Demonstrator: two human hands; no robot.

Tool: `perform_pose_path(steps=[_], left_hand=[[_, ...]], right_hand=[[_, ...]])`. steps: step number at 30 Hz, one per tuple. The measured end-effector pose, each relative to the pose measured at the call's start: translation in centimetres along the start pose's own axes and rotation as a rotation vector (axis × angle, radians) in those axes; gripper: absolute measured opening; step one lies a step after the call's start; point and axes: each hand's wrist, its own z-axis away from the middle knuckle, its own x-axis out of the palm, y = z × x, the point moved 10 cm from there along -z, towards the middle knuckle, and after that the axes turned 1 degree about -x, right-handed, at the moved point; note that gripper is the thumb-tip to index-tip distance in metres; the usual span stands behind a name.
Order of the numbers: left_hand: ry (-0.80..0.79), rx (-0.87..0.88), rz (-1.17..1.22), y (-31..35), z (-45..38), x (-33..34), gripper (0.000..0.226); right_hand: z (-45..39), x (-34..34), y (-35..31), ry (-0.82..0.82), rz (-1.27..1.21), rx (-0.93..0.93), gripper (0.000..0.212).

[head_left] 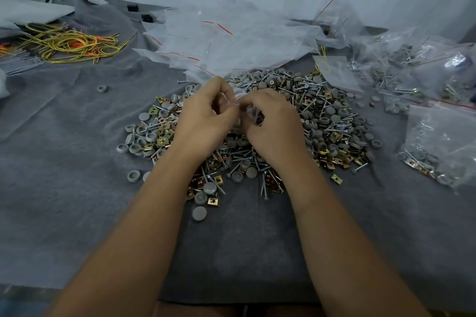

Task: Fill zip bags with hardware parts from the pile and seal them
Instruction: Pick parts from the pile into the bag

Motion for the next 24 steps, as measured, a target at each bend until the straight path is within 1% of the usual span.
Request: perform_pose_path(steps=[2, 4, 6, 9, 12, 15, 18, 20, 21, 23, 24], left_hand=[[-0.043, -0.021, -0.053, -0.3, -0.1, 0.5, 0.031], [-0.075, -0.028, -0.09, -0.5, -0.1, 1.0, 0.033], [-0.048, -0.019, -0.061, -0.5, -0.2, 0.8, 0.03], [0.054, -0.005, 0.011, -0.4, -0.1, -0.3, 0.028], [0.172, -0.006, 0.013, -0.4, 0.0, -1.6, 0.027], [0.32, -0.014, -0.034, -0.5, 0.2, -3.5, 0.024], [0.499, -0.026, -0.034, -0.4, 0.8, -5.6, 0.023], [0.591, -0.099, 0.035, -1.2, 1.1, -6.6, 0.025], [0.603, -0.163, 0.072, -2.1, 1.2, -6.8, 0.024], [0.553, -0.293, 0.125, -3.9, 1.0, -6.4, 0.021], [0.519, -0.331, 0.129, -4.4, 0.9, -6.1, 0.019]], right_hand=[[0.1, -0.2, -0.3, 0.009, 0.042, -0.017, 0.012], [0.1, -0.4, -0.6, 0.03, 0.077, -0.04, 0.011], [0.2, -0.7, -0.9, 0.064, 0.084, -0.06, 0.014], [0.2, -0.7, -1.2, 0.071, 0.077, -0.079, 0.02], [0.2, -0.7, -1.3, 0.071, 0.007, -0.092, 0.026], [0.2, -1.9, -1.2, 0.164, -0.049, -0.093, 0.026], [0.3, -2.6, -0.7, 0.214, -0.059, -0.042, 0.027], [0.3, -2.7, -0.3, 0.216, -0.052, -0.004, 0.027], [0.2, -2.7, -0.1, 0.203, -0.036, 0.018, 0.028], [0.1, -2.2, 0.6, 0.157, 0.003, 0.069, 0.029], [0.0, -1.9, 0.9, 0.126, 0.016, 0.093, 0.027]])
